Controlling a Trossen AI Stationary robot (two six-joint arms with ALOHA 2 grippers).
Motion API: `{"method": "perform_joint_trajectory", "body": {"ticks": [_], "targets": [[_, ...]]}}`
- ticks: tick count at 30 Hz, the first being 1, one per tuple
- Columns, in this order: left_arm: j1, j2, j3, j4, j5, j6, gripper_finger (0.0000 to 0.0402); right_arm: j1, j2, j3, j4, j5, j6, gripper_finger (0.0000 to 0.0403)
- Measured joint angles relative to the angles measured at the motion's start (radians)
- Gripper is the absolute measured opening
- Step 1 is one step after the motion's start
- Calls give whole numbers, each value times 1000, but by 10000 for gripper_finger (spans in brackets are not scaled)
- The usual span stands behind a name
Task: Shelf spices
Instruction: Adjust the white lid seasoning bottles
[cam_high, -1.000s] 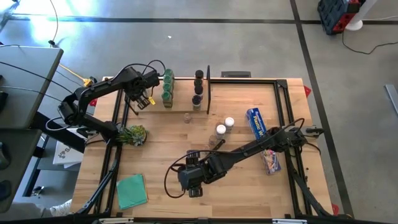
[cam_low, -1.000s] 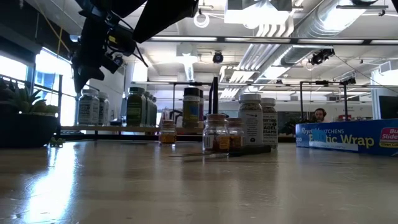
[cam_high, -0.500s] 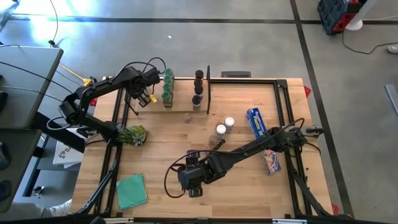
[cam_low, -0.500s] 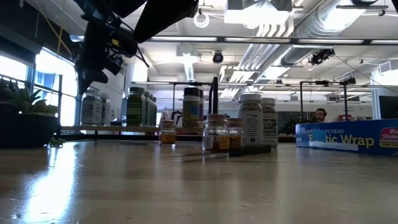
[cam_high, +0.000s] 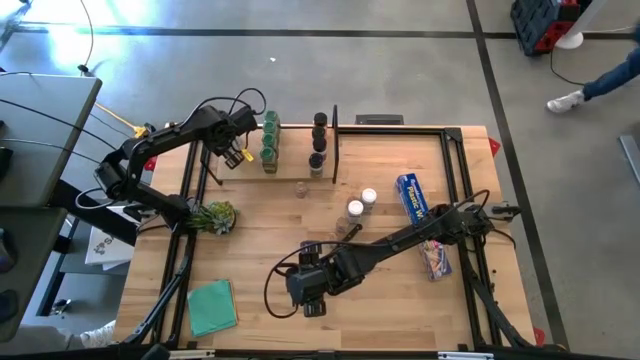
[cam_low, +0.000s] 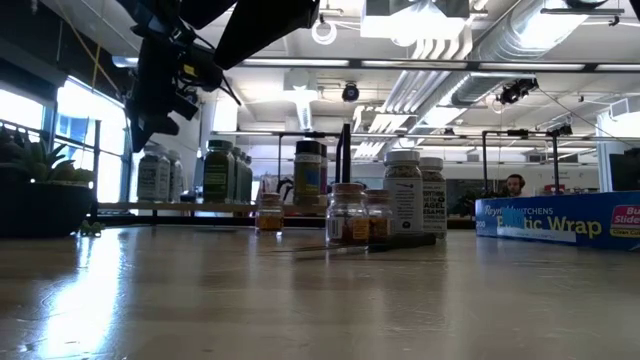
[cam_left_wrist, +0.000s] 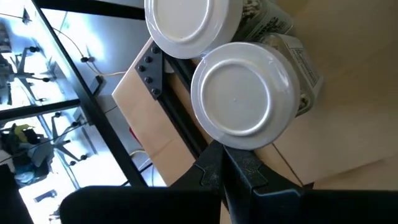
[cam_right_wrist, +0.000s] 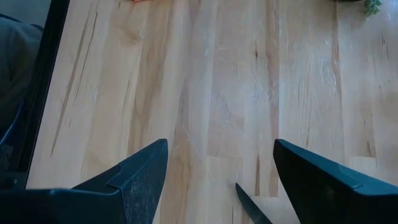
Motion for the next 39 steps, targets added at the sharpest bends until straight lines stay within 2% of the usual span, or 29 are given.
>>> {"method": "perform_joint_trajectory", "body": {"ticks": [5, 12, 17, 22, 27, 39], "targets": [[15, 0, 0, 26, 11, 18, 0, 0, 0, 0, -2, 0, 0, 286], [-11, -18, 0, -44, 24, -18, 0, 0, 0, 0, -2, 0, 1, 286], [-64, -59, 0, -16, 127, -30, 0, 0, 0, 0, -2, 0, 5, 286], [-70, -51, 0, 48, 197, -94, 0, 0, 0, 0, -2, 0, 23, 286], [-56, -28, 0, 61, 146, -139, 0, 2, 0, 0, -2, 0, 22, 286], [5, -27, 0, 123, 142, -92, 0, 3, 0, 0, -3, 0, 20, 286]]}}
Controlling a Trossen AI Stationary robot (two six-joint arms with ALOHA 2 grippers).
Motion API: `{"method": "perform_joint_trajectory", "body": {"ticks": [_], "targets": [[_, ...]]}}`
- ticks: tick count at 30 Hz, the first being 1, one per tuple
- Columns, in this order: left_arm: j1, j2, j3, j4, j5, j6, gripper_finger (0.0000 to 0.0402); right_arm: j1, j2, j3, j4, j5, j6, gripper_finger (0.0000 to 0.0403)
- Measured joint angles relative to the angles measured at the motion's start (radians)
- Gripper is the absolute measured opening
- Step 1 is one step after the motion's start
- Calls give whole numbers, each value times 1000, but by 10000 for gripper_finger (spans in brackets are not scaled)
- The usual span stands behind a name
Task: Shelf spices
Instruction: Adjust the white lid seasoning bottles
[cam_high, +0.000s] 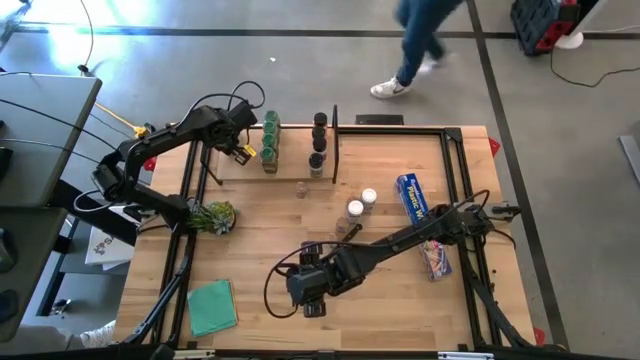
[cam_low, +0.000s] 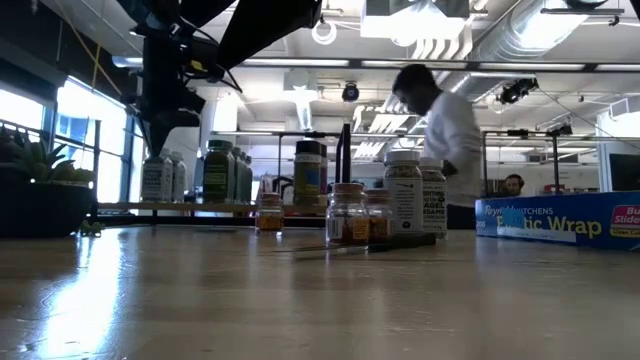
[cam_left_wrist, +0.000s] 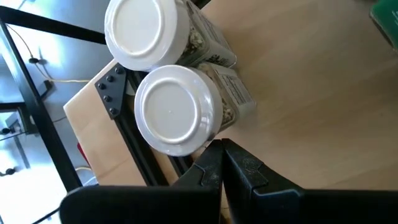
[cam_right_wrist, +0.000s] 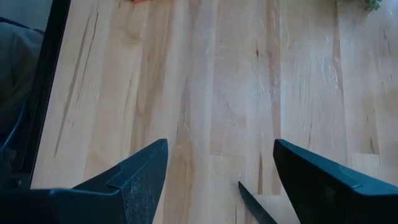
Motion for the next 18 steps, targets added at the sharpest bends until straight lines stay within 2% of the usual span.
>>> {"method": "perform_joint_trajectory", "body": {"ticks": [10, 18], "targets": [[4, 0, 0, 14, -1, 13, 0, 0, 0, 0, 0, 0, 0, 286], [-53, -36, 19, 16, 49, -2, 0, -5, 0, 0, 1, 0, -8, 286]]}}
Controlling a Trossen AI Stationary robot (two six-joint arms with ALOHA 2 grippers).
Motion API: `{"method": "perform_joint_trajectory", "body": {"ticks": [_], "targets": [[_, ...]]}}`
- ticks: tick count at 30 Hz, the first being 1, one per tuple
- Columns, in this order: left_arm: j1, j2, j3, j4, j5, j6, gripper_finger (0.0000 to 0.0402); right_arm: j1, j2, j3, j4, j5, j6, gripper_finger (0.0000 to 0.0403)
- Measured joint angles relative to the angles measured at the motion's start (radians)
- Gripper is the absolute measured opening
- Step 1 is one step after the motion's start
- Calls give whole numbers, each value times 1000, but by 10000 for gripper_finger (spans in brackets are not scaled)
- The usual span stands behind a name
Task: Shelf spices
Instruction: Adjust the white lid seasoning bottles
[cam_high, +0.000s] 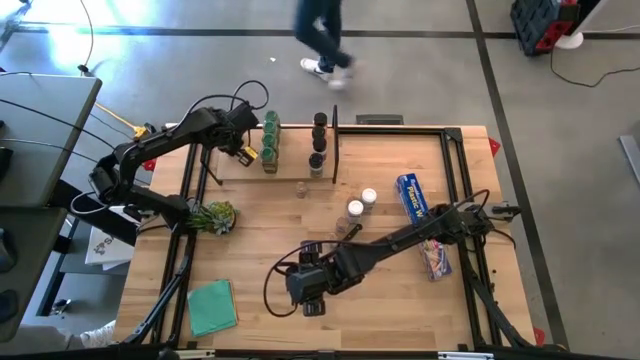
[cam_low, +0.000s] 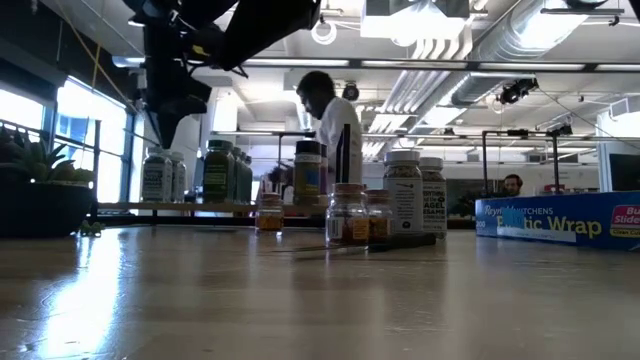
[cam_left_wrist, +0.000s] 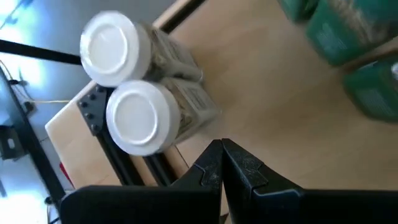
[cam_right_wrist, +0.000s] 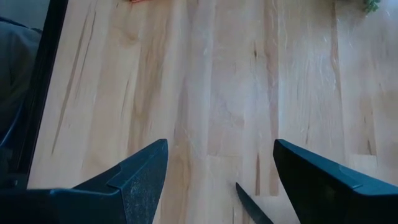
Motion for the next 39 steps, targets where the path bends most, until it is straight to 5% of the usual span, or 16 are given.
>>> {"method": "perform_joint_trajectory", "body": {"ticks": [20, 39], "targets": [[138, 66, 21, 297, -4, 33, 0, -2, 0, 0, 7, 0, -9, 286], [177, 137, 21, 324, -52, 57, 0, -2, 0, 0, 6, 0, -3, 286]]}}
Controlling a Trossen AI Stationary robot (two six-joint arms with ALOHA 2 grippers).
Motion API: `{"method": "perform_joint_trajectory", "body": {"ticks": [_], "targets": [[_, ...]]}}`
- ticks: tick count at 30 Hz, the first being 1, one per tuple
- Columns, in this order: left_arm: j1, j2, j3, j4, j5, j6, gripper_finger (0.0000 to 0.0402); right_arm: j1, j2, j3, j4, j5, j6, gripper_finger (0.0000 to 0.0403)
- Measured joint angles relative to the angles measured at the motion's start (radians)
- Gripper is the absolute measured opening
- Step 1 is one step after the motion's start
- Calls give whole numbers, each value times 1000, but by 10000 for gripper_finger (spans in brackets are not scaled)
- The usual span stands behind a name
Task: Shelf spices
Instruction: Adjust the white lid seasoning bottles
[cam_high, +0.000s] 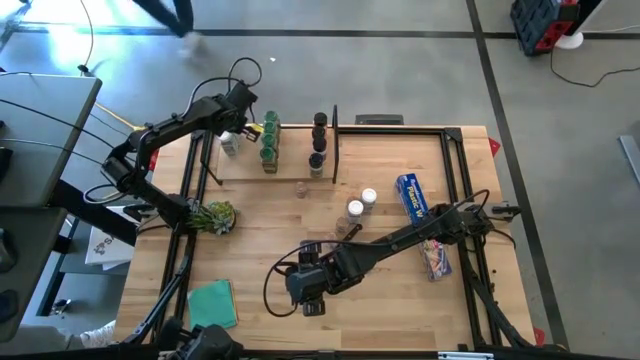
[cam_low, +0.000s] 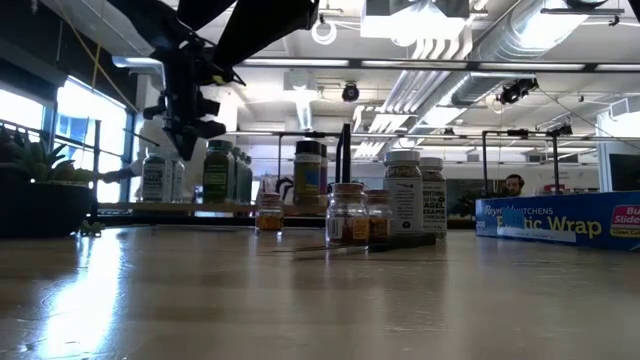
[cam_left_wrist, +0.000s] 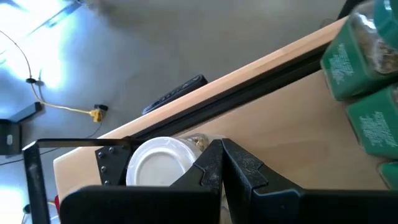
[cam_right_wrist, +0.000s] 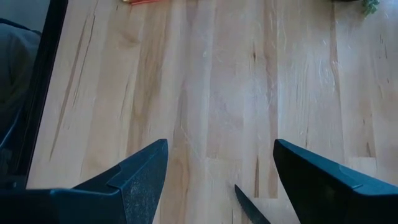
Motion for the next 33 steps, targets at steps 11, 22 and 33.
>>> {"method": "perform_joint_trajectory", "body": {"ticks": [11, 22, 33], "targets": [[6, -8, 0, -1, 5, -8, 0, 0, 0, 0, -4, 0, 3, 286], [-137, -220, -7, -231, 52, -100, 0, 0, 0, 0, -8, 0, 3, 286], [-215, -216, -137, -322, 28, -240, 0, 0, 0, 0, -3, 0, 22, 286]]}}
